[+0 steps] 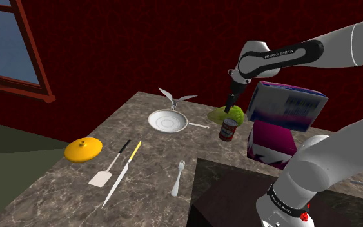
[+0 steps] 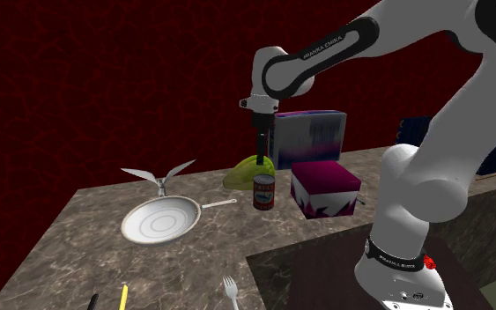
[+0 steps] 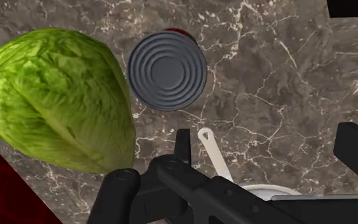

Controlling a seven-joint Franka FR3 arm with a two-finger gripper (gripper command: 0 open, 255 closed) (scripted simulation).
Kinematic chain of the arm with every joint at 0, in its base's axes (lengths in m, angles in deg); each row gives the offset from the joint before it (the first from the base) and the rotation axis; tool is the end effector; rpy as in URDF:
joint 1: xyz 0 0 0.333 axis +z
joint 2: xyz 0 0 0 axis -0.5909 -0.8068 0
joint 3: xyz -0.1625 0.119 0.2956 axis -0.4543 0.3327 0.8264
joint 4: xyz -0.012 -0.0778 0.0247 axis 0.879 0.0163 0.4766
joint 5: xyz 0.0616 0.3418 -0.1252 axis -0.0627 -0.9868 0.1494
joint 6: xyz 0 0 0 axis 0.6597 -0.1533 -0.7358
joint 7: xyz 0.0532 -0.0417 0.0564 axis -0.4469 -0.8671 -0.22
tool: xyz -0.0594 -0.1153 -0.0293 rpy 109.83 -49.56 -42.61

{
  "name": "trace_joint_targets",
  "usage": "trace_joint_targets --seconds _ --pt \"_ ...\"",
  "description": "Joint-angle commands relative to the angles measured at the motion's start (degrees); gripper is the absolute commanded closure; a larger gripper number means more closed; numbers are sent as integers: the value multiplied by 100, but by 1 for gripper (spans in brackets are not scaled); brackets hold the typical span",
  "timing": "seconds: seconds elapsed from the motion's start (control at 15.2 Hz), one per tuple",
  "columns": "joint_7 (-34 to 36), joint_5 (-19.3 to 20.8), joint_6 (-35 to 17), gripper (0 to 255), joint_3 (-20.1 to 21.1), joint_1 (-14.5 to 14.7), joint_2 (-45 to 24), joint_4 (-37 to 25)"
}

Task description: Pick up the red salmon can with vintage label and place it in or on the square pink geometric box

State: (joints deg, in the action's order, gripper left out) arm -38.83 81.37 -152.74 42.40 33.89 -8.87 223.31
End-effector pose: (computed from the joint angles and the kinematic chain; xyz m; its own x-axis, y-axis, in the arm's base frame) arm 0.3535 -0.1244 0.4602 0.9672 0.2472 0.0578 0.2488 -0.9683 -0.0208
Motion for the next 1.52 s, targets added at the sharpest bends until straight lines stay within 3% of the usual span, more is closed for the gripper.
trace_joint_targets --seconds 0.0,0.4,0.92,1.39,1.45 --pt "-329 36 -264 0 -182 -1 -407 -70" --pt "-1198 -43 -934 0 -587 8 -1558 -328" --pt "-1334 -218 -1579 0 -637 38 -1990 -93" --pt "-1333 -218 -1578 0 -636 37 -1989 -93" --pt "-1333 -218 -1578 255 -636 37 -1989 -93"
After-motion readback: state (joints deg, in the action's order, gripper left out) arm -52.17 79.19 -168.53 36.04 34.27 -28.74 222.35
